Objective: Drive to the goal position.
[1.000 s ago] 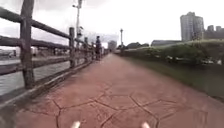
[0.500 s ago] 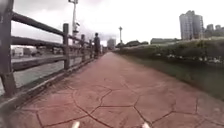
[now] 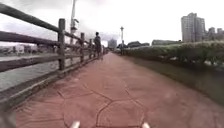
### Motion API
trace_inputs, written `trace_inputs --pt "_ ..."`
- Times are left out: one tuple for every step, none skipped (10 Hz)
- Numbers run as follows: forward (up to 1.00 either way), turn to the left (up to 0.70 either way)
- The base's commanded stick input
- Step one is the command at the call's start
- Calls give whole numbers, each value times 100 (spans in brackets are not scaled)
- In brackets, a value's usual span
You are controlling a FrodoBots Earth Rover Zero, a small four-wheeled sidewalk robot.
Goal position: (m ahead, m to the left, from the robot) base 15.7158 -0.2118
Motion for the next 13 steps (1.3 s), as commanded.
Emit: trace_inputs --pt "70 0" --pt "70 0" --pt "70 0" --pt "70 0" --pt "70 0" --pt "70 0" --pt "70 0" --pt "70 0" --pt "70 0" --pt "70 0" --pt "70 0" --pt "70 0" --pt "70 0"
